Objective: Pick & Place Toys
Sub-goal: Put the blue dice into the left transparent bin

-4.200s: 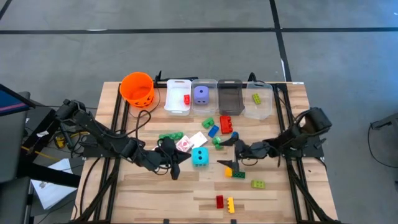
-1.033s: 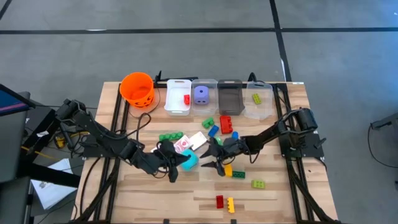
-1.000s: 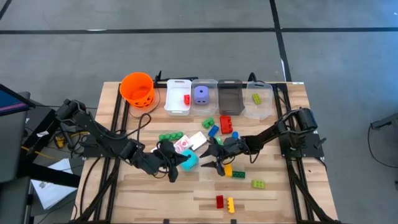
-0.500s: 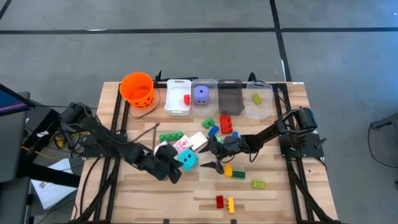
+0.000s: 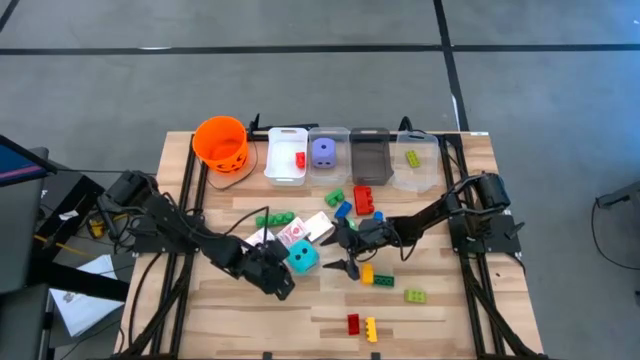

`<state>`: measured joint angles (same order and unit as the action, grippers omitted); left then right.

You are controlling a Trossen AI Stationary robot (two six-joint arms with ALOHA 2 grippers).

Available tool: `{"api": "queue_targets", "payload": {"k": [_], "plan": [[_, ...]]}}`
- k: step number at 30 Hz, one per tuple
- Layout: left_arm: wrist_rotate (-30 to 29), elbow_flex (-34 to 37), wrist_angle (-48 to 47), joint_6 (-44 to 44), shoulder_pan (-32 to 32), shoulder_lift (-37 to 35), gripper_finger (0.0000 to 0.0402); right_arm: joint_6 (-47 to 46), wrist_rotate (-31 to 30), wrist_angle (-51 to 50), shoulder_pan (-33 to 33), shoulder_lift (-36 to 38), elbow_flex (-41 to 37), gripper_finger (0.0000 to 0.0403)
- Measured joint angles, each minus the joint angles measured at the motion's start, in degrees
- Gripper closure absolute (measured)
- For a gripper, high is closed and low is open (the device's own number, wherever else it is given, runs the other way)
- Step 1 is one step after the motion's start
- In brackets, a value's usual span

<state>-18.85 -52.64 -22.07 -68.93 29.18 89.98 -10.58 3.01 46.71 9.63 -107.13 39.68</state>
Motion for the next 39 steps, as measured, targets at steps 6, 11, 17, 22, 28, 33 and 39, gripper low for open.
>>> {"api": "queue_targets", "payload": {"k": [6,11,17,22,28,33,39], "plan": [[-4.52,0.00,-10.16,-6.82,-0.71,-2.71,0.0402,-0.01,0.00,-0.21,0.00,0.00,0.00,0.0081],[-5.16,0.00,-7.93,-6.53,-3.39,-1.96,0.0402,-0.01,0.00,-0.15,0.00,0.00,0.00,0.0081],[-4.81,0.00,-1.77,-2.94,-5.66,-0.03,0.0402,-0.01,-0.02,0.14,0.00,0.00,0.00,0.0081],[-4.83,0.04,0.26,-1.88,-5.72,0.20,0.0402,-0.12,-0.02,-0.31,0.00,0.02,0.04,0.0081],[-5.26,0.04,4.42,-0.49,-5.72,0.20,0.0402,-0.11,-0.63,-1.49,-0.39,0.02,0.04,0.0081],[-5.10,0.04,4.14,-0.50,-5.62,0.20,0.0402,-0.09,-4.07,-2.41,-0.31,0.02,0.07,0.0081],[-5.14,-0.04,0.83,-3.16,-5.24,0.05,0.0402,-1.31,-5.18,-5.32,-0.44,0.02,0.07,0.0081]]}}
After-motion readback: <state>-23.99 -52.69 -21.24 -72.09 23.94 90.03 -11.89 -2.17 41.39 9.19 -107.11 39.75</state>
